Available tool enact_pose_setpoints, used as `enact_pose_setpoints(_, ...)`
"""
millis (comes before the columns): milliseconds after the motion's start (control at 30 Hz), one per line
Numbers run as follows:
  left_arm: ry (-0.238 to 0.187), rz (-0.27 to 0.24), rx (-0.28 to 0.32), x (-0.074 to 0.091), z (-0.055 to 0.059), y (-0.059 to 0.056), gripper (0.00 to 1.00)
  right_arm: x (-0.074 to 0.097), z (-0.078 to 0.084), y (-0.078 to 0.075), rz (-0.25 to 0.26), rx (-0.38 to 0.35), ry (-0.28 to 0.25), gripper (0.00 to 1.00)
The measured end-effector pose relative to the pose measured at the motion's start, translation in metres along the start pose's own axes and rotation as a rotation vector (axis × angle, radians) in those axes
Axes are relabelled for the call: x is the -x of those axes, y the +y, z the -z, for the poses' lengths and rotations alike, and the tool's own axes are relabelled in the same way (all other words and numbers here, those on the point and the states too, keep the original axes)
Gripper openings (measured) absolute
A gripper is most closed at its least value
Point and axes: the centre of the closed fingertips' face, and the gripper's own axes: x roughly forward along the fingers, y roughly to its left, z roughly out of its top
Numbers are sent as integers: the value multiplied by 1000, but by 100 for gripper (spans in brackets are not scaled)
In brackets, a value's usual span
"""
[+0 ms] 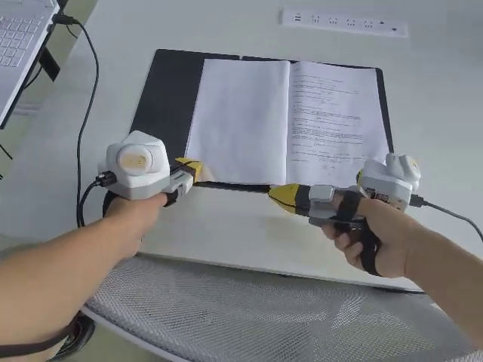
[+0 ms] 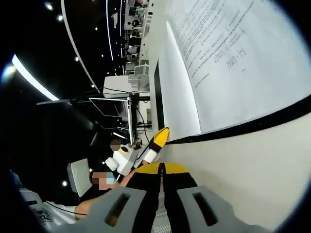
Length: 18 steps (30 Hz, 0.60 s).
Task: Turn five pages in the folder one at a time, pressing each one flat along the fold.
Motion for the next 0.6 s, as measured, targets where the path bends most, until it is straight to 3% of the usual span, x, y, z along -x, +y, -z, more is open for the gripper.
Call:
enact_pose_setpoints(67, 8, -6, 14, 0, 0, 0, 0, 6, -1, 4, 2, 23, -17, 5)
enact_pose_setpoints(167, 23, 3, 35, 2, -2, -4, 2, 22, -12, 12, 14, 117, -82, 11)
enact_pose_setpoints(267, 1, 35, 28, 11, -11, -15, 13, 43, -22, 20, 39, 168, -164, 21)
enact_pose_setpoints(333, -5, 66, 54, 18, -18, -22, 22, 59, -29, 27, 51, 204, -222, 25)
enact_pose_setpoints(433, -23, 96, 32, 32, -28, -30, 30, 82, -35, 35, 78, 244, -287, 29)
enact_pose_setpoints(600, -25, 121, 32, 53, -35, -34, 37, 116, -41, 40, 176, 360, -363, 32)
